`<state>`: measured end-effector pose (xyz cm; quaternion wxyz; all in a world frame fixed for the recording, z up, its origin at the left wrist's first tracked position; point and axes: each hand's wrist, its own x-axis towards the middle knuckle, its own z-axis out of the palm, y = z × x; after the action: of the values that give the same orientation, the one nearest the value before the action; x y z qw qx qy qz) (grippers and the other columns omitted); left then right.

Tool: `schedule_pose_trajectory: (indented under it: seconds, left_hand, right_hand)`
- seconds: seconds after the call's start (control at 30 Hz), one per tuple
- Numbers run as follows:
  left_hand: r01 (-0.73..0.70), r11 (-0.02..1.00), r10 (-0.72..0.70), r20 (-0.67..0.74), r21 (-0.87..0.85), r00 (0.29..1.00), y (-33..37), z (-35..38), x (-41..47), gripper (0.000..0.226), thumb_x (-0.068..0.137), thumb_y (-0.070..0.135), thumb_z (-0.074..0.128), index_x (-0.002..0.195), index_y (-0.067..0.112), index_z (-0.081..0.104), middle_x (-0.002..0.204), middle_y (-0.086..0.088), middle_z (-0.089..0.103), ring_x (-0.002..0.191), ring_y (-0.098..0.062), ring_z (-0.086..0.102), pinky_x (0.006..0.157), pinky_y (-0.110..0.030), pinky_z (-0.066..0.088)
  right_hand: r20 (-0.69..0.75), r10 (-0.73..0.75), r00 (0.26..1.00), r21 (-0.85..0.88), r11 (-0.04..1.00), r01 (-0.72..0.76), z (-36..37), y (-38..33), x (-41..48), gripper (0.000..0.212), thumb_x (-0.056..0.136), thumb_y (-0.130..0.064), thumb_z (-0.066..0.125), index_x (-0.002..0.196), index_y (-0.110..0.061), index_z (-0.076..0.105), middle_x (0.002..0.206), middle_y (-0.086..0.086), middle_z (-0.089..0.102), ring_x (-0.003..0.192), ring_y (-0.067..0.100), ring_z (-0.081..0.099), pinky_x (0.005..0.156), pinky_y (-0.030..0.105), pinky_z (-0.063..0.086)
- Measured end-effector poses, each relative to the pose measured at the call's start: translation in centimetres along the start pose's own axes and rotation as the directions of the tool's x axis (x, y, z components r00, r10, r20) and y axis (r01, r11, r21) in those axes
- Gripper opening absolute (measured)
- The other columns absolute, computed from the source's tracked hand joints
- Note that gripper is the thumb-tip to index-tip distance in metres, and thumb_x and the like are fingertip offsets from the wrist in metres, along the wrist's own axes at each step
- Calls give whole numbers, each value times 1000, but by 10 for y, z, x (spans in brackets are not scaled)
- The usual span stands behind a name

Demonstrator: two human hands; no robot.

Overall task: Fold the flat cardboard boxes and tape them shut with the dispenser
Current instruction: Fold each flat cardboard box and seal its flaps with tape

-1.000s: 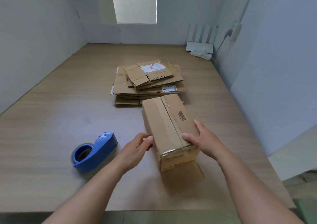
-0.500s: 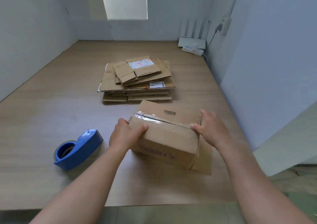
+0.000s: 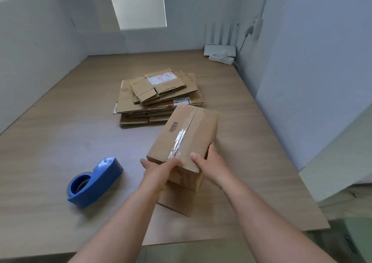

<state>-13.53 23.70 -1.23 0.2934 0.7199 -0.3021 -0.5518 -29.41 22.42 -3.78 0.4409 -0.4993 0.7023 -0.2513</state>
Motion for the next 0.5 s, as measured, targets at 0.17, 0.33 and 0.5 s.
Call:
schedule_pose_trajectory:
  seconds: [0.17, 0.33, 0.5]
  left_hand:
    - [-278, 920, 267, 75, 275, 961, 1, -45, -2, 69, 87, 36, 67, 144, 19, 31, 135, 1, 47, 106, -14, 47, 75, -25, 44]
    - [-302, 884, 320, 8, 357, 947, -12, -58, 1, 72, 76, 45, 75, 131, 15, 40, 117, 2, 53, 94, -12, 54, 59, -20, 44]
    - [-328, 840, 362, 3, 432, 932, -15, -60, 16, 76, 71, 55, 73, 127, 15, 41, 118, 1, 54, 102, -18, 58, 81, -38, 55]
  right_hand:
    - [188, -88, 978, 28, 996, 84, -5, -15, 6, 61, 91, -35, 58, 144, -26, 29, 131, -2, 55, 115, 20, 55, 96, 34, 45]
    - [197, -117, 973, -72, 988, 134, 7, -37, 12, 49, 95, -31, 50, 141, -24, 34, 133, 0, 53, 112, 18, 54, 99, 38, 44]
    - [35, -6, 999, -148, 989, 11, 32, -51, 9, 78, 74, -59, 64, 133, -20, 30, 124, 1, 55, 111, 25, 56, 94, 42, 47]
